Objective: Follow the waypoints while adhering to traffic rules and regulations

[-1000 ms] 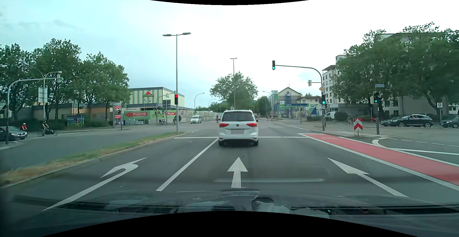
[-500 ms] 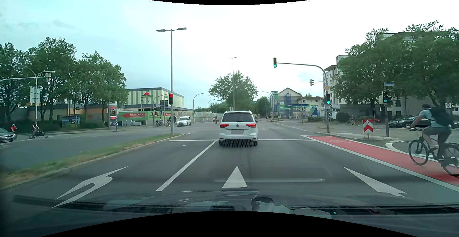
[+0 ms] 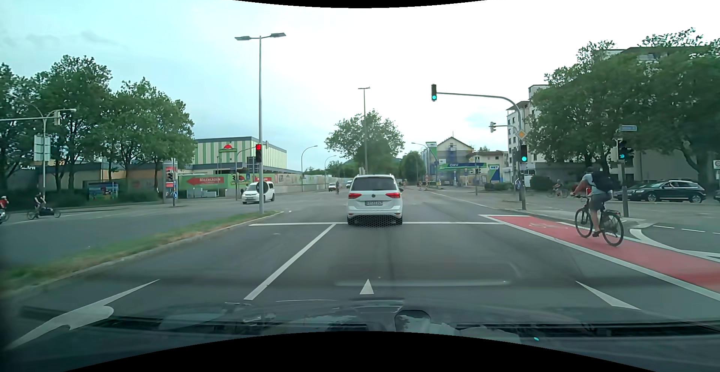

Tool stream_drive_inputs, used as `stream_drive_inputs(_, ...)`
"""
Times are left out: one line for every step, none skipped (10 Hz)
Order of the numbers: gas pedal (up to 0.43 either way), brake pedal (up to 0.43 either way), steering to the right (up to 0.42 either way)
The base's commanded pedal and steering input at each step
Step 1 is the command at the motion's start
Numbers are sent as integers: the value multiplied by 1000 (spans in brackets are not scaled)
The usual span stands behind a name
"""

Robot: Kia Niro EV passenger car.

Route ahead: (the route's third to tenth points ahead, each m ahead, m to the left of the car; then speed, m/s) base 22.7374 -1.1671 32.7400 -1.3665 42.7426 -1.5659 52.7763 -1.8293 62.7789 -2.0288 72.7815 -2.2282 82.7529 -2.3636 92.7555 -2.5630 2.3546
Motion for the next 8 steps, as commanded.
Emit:
stream_drive_inputs(0, 0, 5)
stream_drive_inputs(0, 0, 5)
stream_drive_inputs(0, 0, 3)
stream_drive_inputs(0, 0, 0)
stream_drive_inputs(0, 0, -3)
stream_drive_inputs(0, 0, -3)
stream_drive_inputs(0, 0, -4)
stream_drive_inputs(0, 0, -3)
